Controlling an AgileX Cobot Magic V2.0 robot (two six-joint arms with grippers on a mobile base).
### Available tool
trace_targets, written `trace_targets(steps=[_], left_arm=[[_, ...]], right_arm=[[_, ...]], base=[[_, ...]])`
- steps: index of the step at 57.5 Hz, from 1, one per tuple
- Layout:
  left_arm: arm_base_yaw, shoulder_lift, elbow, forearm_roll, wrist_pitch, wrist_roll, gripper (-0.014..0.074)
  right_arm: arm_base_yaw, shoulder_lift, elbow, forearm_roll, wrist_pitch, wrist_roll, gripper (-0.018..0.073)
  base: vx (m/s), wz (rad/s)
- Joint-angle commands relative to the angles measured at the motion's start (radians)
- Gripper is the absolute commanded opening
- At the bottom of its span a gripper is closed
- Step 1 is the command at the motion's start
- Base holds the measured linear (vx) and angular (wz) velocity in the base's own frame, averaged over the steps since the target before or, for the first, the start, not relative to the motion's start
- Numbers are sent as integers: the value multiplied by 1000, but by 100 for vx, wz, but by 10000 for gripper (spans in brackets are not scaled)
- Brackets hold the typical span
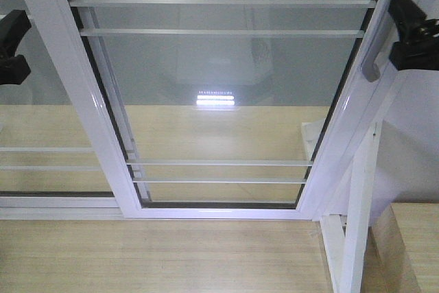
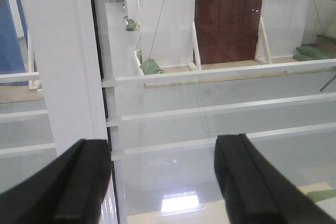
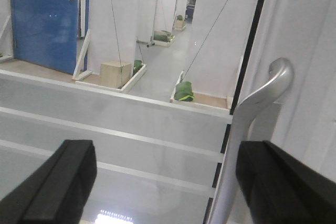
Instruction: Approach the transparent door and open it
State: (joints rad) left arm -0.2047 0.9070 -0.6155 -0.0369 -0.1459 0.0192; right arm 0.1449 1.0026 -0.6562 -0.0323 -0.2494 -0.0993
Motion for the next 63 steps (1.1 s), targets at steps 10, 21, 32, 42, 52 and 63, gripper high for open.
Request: trace_targets(steps=[10, 21, 32, 42, 52, 63], left_arm=[[-4, -11, -39, -9, -71, -2, 545], [-4, -11, -39, -8, -71, 0, 545], [-4, -11, -39, -8, -63, 0, 545], [-4, -11, -39, -8, -47, 0, 545], [-4, -11, -39, -8, -30, 1, 545], [-4, -11, -39, -8, -25, 5, 545]], right_arm=[[-4, 218, -46, 198, -343, -138, 592], [-4, 323, -129, 363, -343, -341, 592], [-4, 403, -231, 365, -316, -433, 592], [-57, 441, -281, 384, -270, -451, 592], [-128, 444, -285, 392, -214, -361, 586], [-133, 482, -285, 373, -218, -342, 578]], base=[[0, 0], [0, 0], [0, 0], [0, 0], [0, 0], [0, 0]])
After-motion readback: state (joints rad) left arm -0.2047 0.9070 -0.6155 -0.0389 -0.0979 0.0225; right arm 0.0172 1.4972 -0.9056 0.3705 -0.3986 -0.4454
